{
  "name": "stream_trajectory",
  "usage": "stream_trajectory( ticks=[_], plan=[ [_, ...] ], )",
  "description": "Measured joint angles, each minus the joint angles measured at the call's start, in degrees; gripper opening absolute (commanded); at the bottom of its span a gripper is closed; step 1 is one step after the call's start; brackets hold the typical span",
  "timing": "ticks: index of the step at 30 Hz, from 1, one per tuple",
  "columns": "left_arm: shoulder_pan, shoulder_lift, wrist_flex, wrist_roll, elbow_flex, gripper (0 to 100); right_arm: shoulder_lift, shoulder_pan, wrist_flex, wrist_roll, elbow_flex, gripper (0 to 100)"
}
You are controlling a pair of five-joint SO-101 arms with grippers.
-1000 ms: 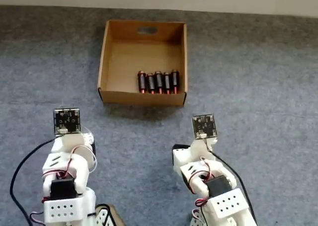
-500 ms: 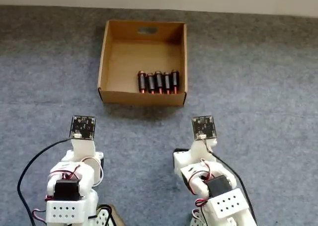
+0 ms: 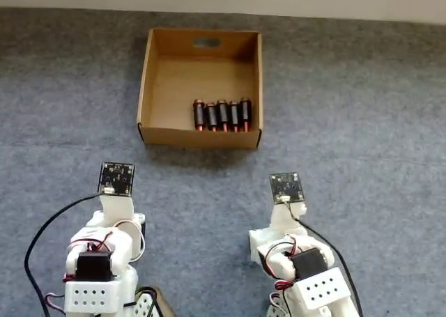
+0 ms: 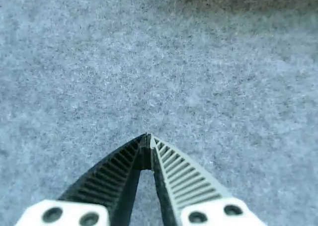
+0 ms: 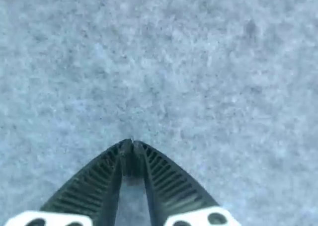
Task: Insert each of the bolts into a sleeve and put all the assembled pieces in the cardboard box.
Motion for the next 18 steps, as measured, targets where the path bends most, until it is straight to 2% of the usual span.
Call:
stream_trajectory(
  ticks=[5, 9, 14, 18],
  plan=[
    [0.0, 0.0, 0.0, 0.0, 0.1, 1, -0.4, 0.0, 0.4, 0.0, 0.0, 1.7],
    [0.0, 0.0, 0.0, 0.0, 0.1, 1, -6.2, 0.5, 4.0, 0.0, 0.0, 1.7],
    [0.0, 0.0, 0.0, 0.0, 0.1, 1, -19.8, 4.2, 8.9, 0.0, 0.0, 1.7],
    [0.0, 0.0, 0.0, 0.0, 0.1, 1, -21.4, 10.6, 9.2, 0.0, 0.0, 1.7]
  ],
)
